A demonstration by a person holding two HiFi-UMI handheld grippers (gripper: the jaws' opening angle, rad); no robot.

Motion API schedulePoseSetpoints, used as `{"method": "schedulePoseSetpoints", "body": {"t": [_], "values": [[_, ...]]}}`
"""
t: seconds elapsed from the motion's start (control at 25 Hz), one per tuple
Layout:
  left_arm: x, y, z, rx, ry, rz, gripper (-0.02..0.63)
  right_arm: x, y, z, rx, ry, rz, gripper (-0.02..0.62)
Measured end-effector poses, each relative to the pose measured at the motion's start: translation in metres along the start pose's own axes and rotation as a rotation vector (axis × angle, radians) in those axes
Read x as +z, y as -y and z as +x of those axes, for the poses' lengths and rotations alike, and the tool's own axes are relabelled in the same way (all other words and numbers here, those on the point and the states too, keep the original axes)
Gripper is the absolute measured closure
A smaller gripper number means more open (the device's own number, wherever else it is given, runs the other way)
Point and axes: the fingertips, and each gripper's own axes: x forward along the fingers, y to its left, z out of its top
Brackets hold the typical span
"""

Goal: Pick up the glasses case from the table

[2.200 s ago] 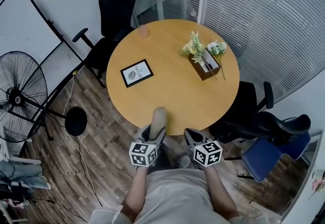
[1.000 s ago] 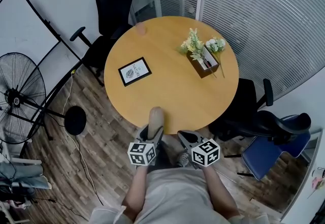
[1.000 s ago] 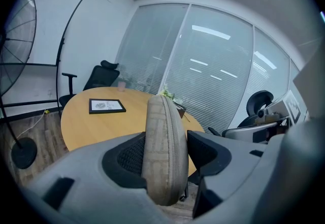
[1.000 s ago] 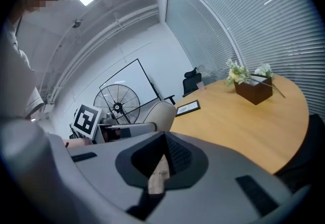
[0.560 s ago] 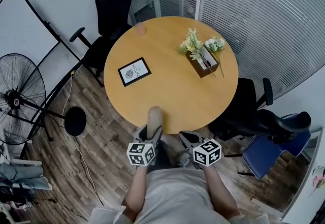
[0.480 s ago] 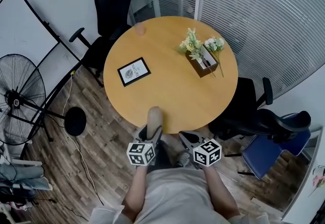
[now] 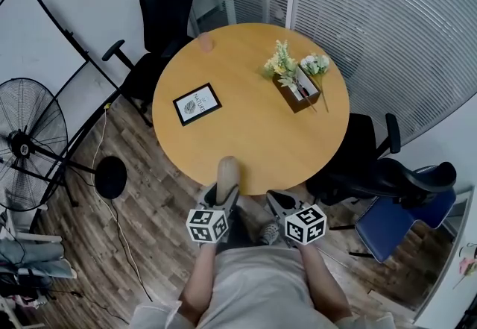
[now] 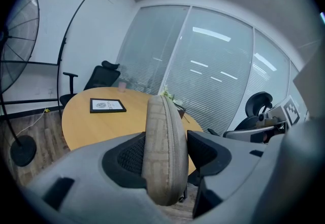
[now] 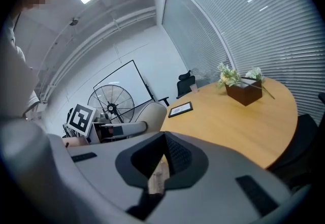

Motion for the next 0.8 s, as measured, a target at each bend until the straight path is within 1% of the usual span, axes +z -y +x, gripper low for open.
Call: {"method": "schedulePoseSetpoints", "body": {"t": [0.8], "values": [[-0.0085,-0.0006,-0.0070,-0.001,-0.015,-0.004,0.359,-0.0061,-0.0042,0.0014,-0.002,0.003,0.011,0.598]]}}
